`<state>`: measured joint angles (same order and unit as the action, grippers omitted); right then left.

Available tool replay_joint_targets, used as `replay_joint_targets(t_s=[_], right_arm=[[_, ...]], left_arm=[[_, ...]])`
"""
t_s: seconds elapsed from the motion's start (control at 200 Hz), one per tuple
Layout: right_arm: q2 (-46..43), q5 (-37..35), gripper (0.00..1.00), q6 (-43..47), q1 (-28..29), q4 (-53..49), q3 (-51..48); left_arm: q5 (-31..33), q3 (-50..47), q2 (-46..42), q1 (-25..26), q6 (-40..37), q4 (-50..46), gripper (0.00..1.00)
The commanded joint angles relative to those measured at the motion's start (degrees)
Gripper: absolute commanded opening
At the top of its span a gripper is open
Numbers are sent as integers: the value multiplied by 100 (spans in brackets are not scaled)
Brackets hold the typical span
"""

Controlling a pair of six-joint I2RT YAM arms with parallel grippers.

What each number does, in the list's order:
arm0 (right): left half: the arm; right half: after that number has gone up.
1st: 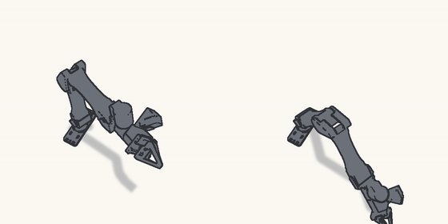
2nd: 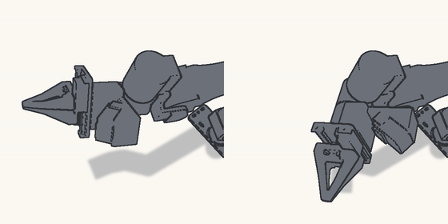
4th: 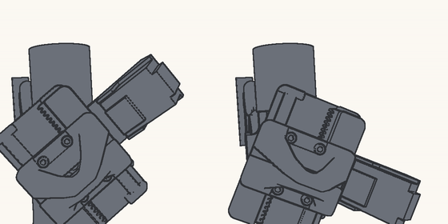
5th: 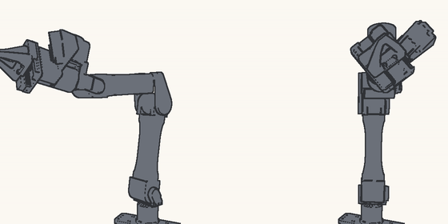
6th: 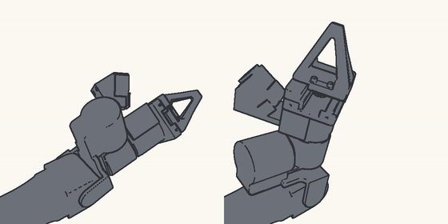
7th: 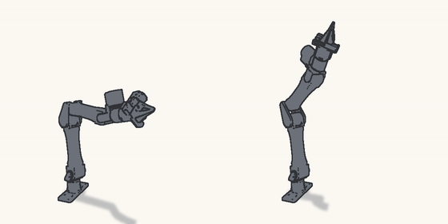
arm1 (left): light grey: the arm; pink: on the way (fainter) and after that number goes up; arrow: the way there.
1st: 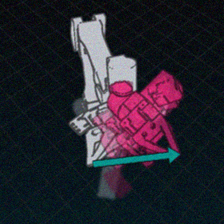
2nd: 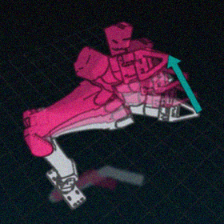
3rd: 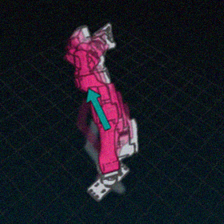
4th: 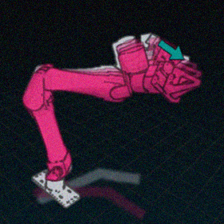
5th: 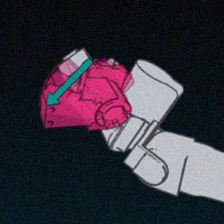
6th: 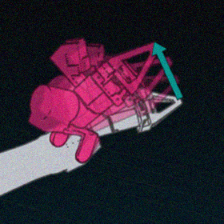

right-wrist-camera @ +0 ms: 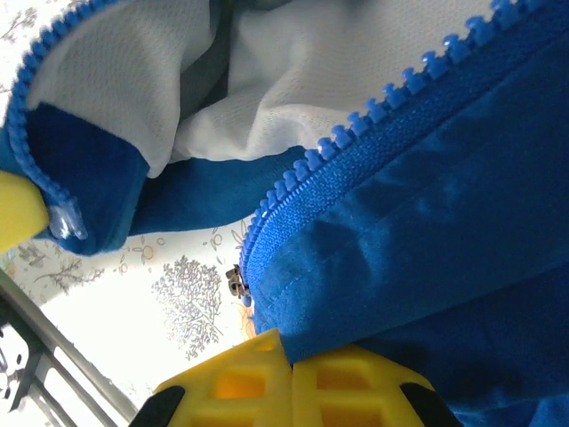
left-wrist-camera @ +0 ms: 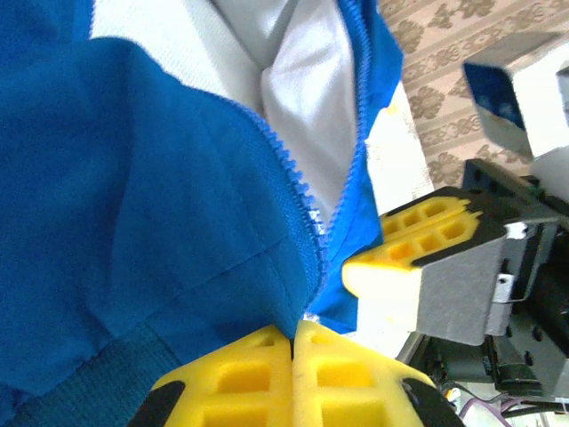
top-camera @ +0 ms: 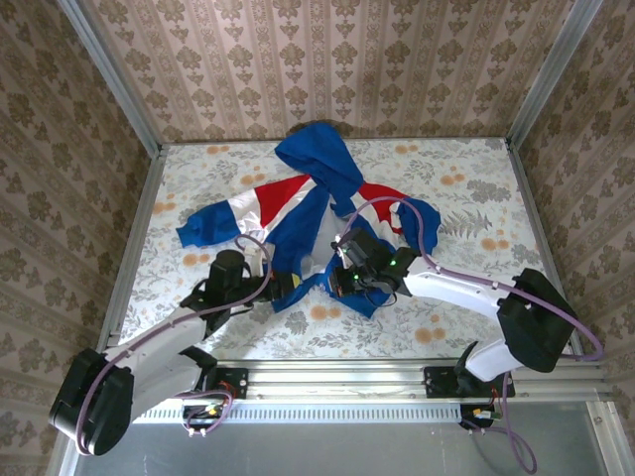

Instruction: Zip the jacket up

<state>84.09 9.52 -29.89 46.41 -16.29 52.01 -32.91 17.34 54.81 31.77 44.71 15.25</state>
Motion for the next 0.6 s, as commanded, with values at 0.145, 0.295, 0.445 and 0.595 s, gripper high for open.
replay_joint_targets(t_s=[0.145, 0.295, 0.445, 0.595], right_arm=[[-583, 516, 0, 1100, -138, 609, -193], [-752, 665, 0, 1364, -292, 748, -329], [-862, 859, 0, 1504, -408, 987, -497], [-969, 998, 0, 1612, -439, 1248, -646]], left_arm=[[71, 111, -324, -55, -529, 691, 0], [-59, 107, -240, -65, -644, 1069, 0], [-320, -56, -26, -57, -686, 1877, 0], [-357, -95, 89, -40, -762, 2169, 0]])
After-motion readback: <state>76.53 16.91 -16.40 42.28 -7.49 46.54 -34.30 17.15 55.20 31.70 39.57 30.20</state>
